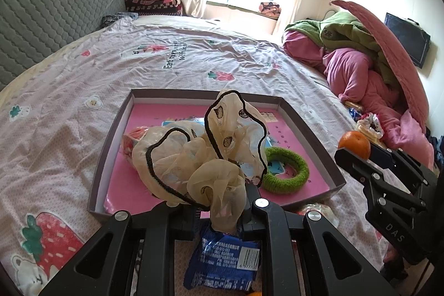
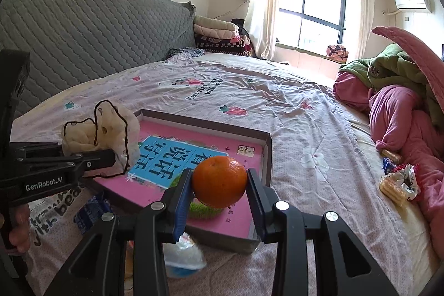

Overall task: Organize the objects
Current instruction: 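Carry the orange in the right tool and scrunchie in the left tool over the tray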

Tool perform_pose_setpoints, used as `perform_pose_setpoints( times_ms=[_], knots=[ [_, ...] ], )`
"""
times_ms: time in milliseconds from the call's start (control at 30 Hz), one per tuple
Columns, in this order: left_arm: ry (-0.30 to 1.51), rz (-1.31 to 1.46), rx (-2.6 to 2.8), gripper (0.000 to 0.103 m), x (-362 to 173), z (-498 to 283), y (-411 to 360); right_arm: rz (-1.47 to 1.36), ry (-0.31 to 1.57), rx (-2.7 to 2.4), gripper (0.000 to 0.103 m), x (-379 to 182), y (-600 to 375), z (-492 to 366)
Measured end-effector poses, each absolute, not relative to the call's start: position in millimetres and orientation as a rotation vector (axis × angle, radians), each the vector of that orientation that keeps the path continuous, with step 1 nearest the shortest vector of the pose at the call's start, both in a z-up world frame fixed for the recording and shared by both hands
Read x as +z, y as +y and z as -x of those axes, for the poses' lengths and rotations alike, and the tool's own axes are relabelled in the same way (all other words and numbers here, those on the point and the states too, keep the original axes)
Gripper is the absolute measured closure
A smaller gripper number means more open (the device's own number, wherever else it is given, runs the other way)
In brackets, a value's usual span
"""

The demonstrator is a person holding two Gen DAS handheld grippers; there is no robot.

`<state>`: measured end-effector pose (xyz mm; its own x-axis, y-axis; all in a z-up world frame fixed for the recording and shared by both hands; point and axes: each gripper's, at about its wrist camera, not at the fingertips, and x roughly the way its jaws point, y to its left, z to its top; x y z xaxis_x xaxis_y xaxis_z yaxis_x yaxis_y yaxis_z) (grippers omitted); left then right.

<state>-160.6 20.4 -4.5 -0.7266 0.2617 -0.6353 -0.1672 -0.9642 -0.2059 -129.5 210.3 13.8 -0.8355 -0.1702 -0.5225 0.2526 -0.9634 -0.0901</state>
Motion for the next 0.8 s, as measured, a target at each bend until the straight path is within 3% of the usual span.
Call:
perform_pose_setpoints(
  times_ms=[800],
  knots=[
    [-0.160, 1.140, 2.707, 0.083, -29, 192, 29, -0.923, 0.158, -2.778, 0.064, -2, 225, 168]
  ],
)
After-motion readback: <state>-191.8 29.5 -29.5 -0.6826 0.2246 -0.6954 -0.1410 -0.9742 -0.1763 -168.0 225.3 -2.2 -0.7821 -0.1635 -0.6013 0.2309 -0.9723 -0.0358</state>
